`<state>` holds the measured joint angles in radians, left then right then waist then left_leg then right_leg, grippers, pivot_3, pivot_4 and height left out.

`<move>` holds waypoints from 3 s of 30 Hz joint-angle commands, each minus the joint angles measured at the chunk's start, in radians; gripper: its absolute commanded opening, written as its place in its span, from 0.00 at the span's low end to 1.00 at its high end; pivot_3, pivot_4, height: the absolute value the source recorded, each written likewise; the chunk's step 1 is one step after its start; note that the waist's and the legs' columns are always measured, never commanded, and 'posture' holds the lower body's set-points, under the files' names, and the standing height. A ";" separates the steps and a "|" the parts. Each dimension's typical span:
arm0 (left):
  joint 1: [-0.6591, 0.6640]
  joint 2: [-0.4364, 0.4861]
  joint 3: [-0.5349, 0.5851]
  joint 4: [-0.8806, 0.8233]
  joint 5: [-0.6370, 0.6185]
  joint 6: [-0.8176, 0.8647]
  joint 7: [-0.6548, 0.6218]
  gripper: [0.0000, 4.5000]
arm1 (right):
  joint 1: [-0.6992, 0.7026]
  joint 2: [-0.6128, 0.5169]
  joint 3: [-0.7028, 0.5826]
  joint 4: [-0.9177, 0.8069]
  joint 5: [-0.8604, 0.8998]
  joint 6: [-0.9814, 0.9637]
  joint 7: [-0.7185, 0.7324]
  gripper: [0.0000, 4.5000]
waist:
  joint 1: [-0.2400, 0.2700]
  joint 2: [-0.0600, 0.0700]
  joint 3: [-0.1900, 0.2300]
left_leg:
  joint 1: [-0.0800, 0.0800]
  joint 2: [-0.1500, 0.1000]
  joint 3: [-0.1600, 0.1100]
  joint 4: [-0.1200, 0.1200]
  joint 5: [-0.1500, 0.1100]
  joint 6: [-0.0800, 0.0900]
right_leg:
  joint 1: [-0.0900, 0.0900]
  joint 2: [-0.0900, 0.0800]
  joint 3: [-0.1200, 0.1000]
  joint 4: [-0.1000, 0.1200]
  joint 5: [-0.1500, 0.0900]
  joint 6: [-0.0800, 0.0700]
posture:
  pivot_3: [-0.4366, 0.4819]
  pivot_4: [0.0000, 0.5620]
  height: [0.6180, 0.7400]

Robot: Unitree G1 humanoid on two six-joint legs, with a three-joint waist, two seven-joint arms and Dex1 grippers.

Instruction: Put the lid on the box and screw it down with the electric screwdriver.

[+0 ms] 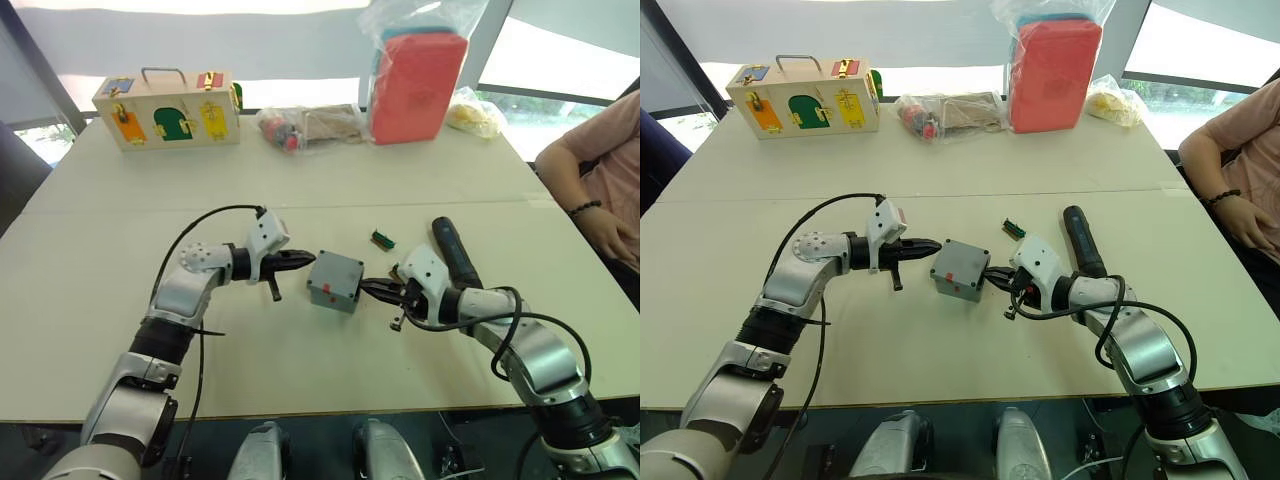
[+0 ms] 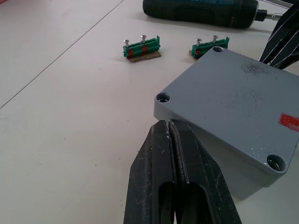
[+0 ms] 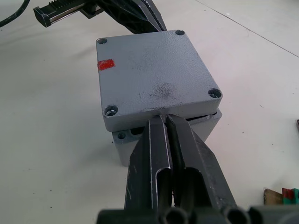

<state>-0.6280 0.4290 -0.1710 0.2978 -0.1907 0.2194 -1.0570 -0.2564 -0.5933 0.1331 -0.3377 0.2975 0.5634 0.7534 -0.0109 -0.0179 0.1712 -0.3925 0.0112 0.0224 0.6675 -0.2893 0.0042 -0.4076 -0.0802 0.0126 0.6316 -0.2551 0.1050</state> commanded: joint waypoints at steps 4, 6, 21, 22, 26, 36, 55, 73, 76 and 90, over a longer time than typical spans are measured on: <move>0.024 0.026 0.007 -0.087 -0.016 0.028 -0.025 0.00 | -0.016 0.000 -0.011 -0.022 0.001 -0.010 0.001 0.02 | -0.001 0.000 0.000 | 0.000 0.000 0.000 0.000 0.000 0.000 | 0.000 0.000 0.000 0.000 0.000 0.000 | 0.48 0.27 0.92; 0.032 0.042 0.006 -0.110 -0.021 0.045 -0.040 0.00 | -0.016 -0.001 -0.012 -0.020 0.000 -0.010 0.000 0.02 | -0.001 0.000 0.000 | 0.000 0.000 0.000 0.000 0.000 0.000 | 0.000 0.000 0.000 0.000 0.000 0.000 | 0.48 0.27 0.92; 0.073 0.095 -0.001 -0.210 -0.038 0.113 -0.083 0.00 | -0.021 0.007 -0.011 -0.008 -0.009 -0.020 -0.006 0.02 | 0.000 0.000 0.000 | 0.000 0.000 0.000 0.000 0.000 0.000 | 0.000 0.000 0.000 0.000 0.000 0.000 | 0.48 0.27 0.92; 0.075 0.097 -0.002 -0.212 -0.038 0.115 -0.086 0.00 | -0.021 0.006 -0.012 -0.006 -0.009 -0.022 -0.005 0.02 | 0.000 0.000 0.000 | 0.000 0.000 0.000 0.000 0.000 0.000 | 0.000 0.000 0.000 0.000 0.000 0.000 | 0.48 0.27 0.92; 0.080 0.097 -0.001 -0.220 -0.037 0.119 -0.089 0.00 | -0.018 0.005 -0.013 -0.007 -0.009 -0.022 -0.003 0.02 | 0.000 0.000 0.000 | 0.000 0.000 0.000 0.000 0.000 0.000 | 0.000 0.000 0.000 0.000 0.000 0.000 | 0.48 0.27 0.92; 0.095 0.110 -0.008 -0.245 -0.043 0.131 -0.113 0.00 | -0.010 0.005 -0.011 -0.024 -0.001 -0.013 0.000 0.02 | 0.000 0.000 0.000 | 0.000 0.001 0.000 0.000 0.000 0.000 | 0.000 0.000 0.000 0.000 0.000 0.000 | 0.48 0.27 0.92; 0.112 0.124 -0.018 -0.281 -0.050 0.149 -0.125 0.00 | -0.004 0.005 -0.004 -0.038 0.006 0.000 0.005 0.02 | 0.000 0.000 0.000 | 0.000 0.001 0.000 0.000 0.000 0.000 | 0.000 0.000 0.000 0.000 0.000 0.000 | 0.48 0.27 0.92; 0.115 0.128 -0.033 -0.289 -0.051 0.150 -0.133 0.00 | 0.020 0.001 -0.006 -0.091 0.037 0.047 0.030 0.02 | -0.001 0.000 0.000 | 0.000 0.001 0.000 0.000 0.000 0.000 | 0.000 0.000 0.000 0.000 0.000 0.000 | 0.48 0.27 0.92; 0.113 0.126 -0.034 -0.287 -0.050 0.149 -0.133 0.00 | 0.021 0.000 -0.007 -0.096 0.044 0.050 0.032 0.02 | 0.000 0.000 0.000 | 0.000 0.001 0.000 0.000 0.000 0.000 | 0.000 0.000 0.000 0.000 0.000 0.000 | 0.48 0.27 0.92; 0.098 0.137 -0.036 -0.260 -0.042 0.125 -0.143 0.00 | 0.027 -0.017 -0.027 -0.112 0.065 0.062 0.043 0.02 | 0.000 0.000 0.000 | 0.000 0.001 0.000 0.000 0.000 0.000 | 0.000 0.000 0.000 0.000 0.000 0.000 | 0.48 0.27 0.92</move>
<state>-0.5116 0.5515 -0.2202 0.0463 -0.2280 0.3632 -1.1959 -0.2336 -0.5983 0.1330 -0.3979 0.3407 0.6270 0.7918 -0.0108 -0.0178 0.1712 -0.3924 0.0118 0.0223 0.6676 -0.2892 0.0041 -0.4076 -0.0803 0.0127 0.6318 -0.2552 0.1049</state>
